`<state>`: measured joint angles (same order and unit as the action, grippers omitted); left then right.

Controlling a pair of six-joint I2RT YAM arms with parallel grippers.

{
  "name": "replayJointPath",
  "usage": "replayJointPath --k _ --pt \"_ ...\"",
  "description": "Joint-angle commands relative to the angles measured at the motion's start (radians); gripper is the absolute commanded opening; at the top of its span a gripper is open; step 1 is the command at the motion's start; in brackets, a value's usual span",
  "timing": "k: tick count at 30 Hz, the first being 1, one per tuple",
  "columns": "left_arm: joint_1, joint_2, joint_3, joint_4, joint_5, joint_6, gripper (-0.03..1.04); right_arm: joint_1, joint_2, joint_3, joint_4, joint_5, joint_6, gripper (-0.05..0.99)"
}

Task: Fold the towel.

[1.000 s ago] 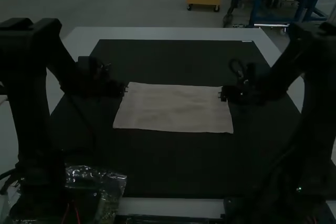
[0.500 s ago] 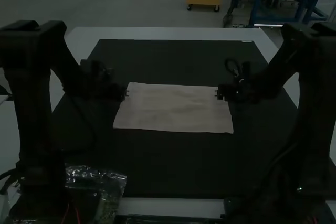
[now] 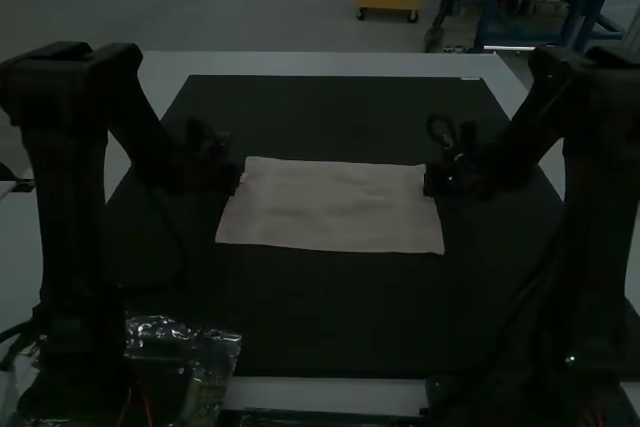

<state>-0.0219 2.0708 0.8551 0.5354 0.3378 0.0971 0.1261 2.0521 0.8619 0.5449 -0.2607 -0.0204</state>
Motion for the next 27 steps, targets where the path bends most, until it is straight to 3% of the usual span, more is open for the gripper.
replayJointPath --k 1,7,14,27 --pt "0.013 0.022 0.015 0.006 -0.013 0.012 0.03 -0.020 0.011 0.003 -0.008 -0.072 0.010 -0.02" --pt "0.053 -0.003 0.019 0.018 0.000 0.007 0.03 -0.089 -0.001 0.031 -0.010 -0.075 0.020 -0.02" --pt "0.057 -0.057 0.021 0.003 0.009 -0.010 0.02 -0.094 -0.055 0.055 -0.049 -0.092 0.020 -0.02" --pt "0.056 -0.169 -0.001 -0.140 0.030 -0.011 0.03 -0.072 -0.178 0.012 -0.163 -0.166 0.020 -0.02"
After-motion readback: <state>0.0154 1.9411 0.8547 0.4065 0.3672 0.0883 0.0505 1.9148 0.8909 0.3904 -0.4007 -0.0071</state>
